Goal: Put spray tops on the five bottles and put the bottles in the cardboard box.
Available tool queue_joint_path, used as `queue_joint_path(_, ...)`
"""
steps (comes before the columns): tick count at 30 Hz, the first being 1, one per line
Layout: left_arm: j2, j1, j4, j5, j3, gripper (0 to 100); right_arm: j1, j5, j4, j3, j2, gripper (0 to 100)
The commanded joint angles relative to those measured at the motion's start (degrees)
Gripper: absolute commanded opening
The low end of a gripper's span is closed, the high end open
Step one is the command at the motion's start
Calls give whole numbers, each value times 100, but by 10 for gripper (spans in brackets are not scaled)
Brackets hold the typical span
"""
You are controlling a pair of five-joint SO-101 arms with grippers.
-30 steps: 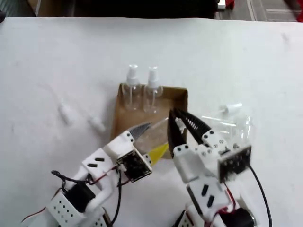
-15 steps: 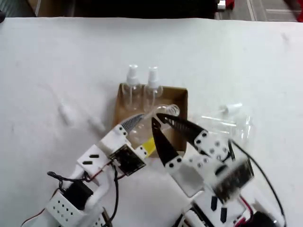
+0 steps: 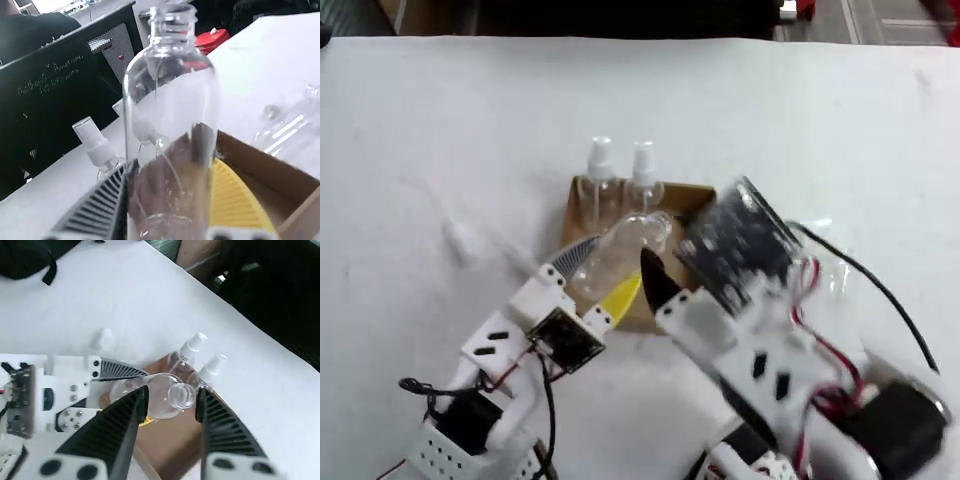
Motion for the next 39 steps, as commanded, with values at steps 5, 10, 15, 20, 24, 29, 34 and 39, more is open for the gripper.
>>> queue_joint_path(5, -101, -4, 158, -9, -510, 20, 796, 1582, 127, 281, 576, 223)
queue_joint_path(10, -101, -4, 149, -35, -510, 20, 787, 2409, 110, 818, 989, 318)
queue_joint_path(15, -101, -4, 141, -53, -501, 20, 541, 3385, 127, 721, 998, 309)
queue_joint_path(20, -101, -4, 141, -62, -501, 20, 470, 4325, 145, 738, 1059, 309)
queue_joint_path(24, -101, -4, 141, -62, -484, 20, 470, 5064, 171, 765, 1068, 309)
queue_joint_path(29, -101, -4, 141, -62, -475, 21, 382, 5846, 180, 1073, 1077, 308)
queue_joint_path(34, -101, -4, 141, -62, -466, 21, 382, 6356, 171, 1354, 1077, 217)
queue_joint_path(39, -101, -4, 141, -62, -466, 21, 462, 6382, 163, 1231, 1059, 74)
